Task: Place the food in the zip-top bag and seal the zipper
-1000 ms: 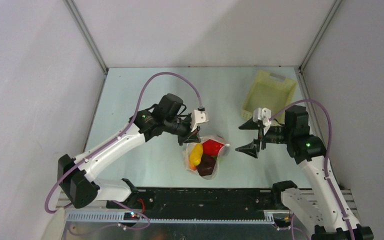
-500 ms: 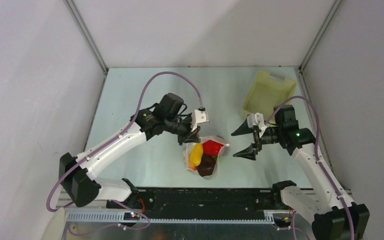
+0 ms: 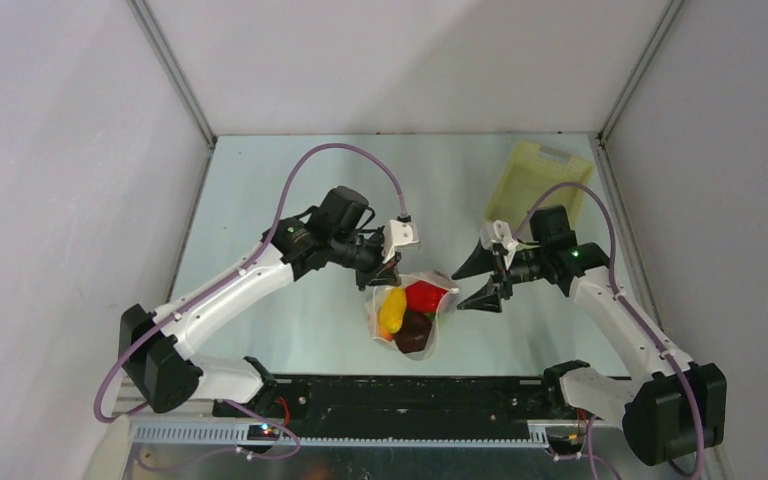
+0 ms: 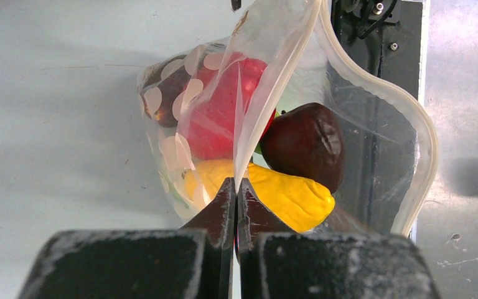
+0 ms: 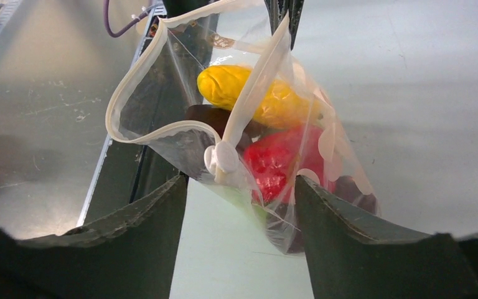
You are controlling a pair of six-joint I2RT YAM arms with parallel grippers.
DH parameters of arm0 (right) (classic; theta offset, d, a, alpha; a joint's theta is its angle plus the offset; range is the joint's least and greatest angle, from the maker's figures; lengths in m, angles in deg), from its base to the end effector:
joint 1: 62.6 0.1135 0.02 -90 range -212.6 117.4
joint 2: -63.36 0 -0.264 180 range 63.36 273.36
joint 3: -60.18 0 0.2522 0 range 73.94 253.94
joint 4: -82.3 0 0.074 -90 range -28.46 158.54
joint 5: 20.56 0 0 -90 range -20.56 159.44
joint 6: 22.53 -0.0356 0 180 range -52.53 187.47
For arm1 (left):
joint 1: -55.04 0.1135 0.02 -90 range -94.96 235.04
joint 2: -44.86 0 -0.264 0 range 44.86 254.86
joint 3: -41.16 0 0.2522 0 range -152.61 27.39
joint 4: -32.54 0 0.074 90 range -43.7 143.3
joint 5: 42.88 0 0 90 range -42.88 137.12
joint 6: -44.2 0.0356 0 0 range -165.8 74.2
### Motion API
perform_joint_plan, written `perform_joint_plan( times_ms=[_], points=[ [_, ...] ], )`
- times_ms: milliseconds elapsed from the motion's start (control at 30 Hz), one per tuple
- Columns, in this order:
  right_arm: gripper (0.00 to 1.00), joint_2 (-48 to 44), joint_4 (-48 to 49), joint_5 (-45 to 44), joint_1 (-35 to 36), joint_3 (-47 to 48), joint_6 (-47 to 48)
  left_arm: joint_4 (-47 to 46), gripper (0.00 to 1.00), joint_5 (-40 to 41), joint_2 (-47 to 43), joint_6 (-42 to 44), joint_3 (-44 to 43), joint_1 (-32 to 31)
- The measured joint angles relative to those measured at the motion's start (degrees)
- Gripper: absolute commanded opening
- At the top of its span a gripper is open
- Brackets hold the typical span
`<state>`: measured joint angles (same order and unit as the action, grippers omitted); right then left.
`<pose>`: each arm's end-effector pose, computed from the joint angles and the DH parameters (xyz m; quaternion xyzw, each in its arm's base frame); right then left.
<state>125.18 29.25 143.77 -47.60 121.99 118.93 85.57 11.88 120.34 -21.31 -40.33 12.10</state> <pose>0.1822 0.0843 0.2793 -0.5743 0.5274 0.4653 0.4190 0.1872 -0.2023 0.3201 0.5845 0.6761 -0.3340 0.2995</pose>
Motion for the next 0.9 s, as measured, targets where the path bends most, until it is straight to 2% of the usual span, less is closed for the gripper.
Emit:
perform_joint_plan(
  times_ms=[100,167,233,600,633,800,900],
  points=[
    [0.58,1.0,0.9,0.2,0.7,0.0,-0.7,0.0,0.00,0.0,0.0,0.0,0.0,0.0],
    [0.51,1.7,1.4,0.6,1.1,0.0,-0.9,0.0,0.00,0.0,0.0,0.0,0.0,0.0],
    [0.39,2.4,1.6,0.9,1.3,0.0,-1.3,0.0,0.00,0.0,0.0,0.0,0.0,0.0],
    [0.07,3.5,-0.4,2.8,1.3,0.0,2.4,0.0,0.00,0.0,0.0,0.0,0.0,0.0],
    [0.02,3.5,-0.5,2.9,1.3,0.0,2.7,0.0,0.00,0.0,0.0,0.0,0.0,0.0],
    [0.00,3.0,-0.9,3.1,1.3,0.0,2.7,0.0,0.00,-0.1,-0.1,0.0,0.0,0.0],
    [0.00,1.7,1.4,2.4,1.7,-0.2,-1.3,-0.1,0.02,-0.1,-0.2,0.0,0.0,0.0]
  ],
)
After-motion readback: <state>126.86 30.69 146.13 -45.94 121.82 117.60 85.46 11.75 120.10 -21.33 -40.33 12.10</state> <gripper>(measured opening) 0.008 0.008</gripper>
